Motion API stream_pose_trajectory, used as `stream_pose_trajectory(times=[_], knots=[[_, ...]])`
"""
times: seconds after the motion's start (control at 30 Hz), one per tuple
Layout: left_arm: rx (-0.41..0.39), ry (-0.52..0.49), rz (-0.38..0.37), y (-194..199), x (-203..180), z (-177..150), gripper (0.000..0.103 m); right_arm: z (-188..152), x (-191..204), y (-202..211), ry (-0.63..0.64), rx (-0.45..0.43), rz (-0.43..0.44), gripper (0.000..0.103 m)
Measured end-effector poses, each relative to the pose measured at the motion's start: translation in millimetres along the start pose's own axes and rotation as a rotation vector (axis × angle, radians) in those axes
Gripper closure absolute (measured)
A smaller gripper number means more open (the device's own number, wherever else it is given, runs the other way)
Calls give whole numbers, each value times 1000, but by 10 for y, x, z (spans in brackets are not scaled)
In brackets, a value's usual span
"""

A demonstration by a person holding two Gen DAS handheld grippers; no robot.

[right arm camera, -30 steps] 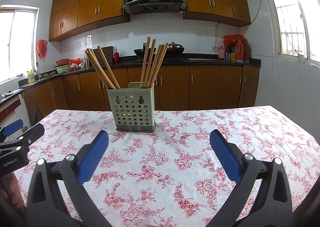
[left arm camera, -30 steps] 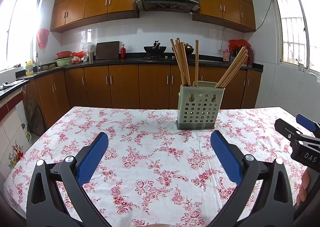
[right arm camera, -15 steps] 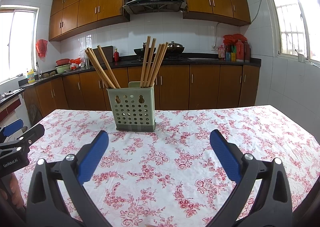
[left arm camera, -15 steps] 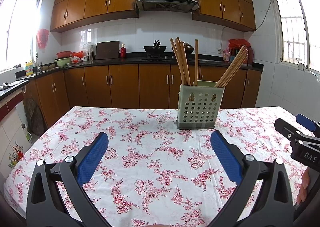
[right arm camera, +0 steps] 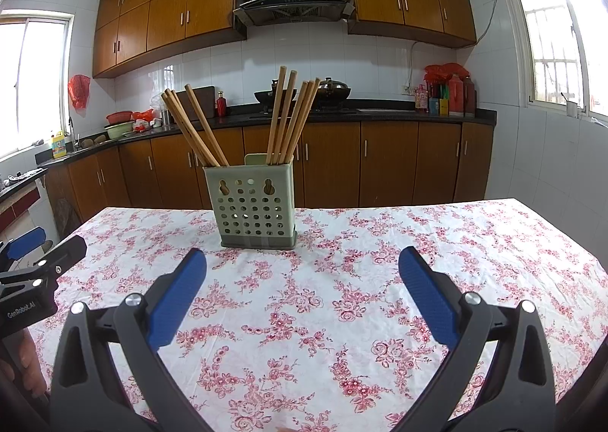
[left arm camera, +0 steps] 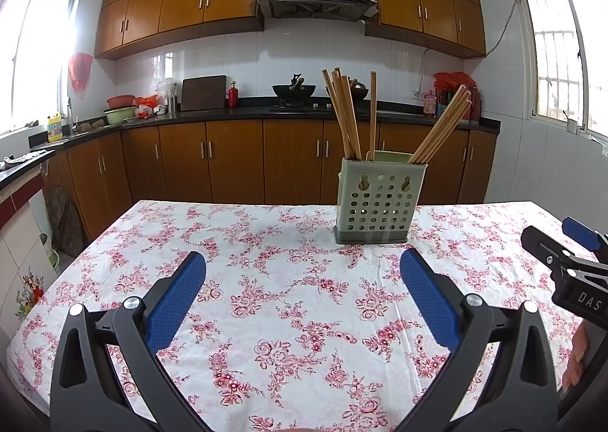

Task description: Organize utensils

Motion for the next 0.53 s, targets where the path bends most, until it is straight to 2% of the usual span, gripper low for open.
stream_pose_trajectory(times=[0.53], knots=[[2,16,7,-19,26,12,2,4,-4,1,0,1,0,4]])
Point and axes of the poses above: each gripper's, at about its wrist camera, not at the fingertips, and y roughly against the way its jaws point, x to its left, z to its top, the point moved 3 cm from there along -y, roughly the way its jaws point, and after that the axes turned 5 degrees about x, right-handed, at the moved point
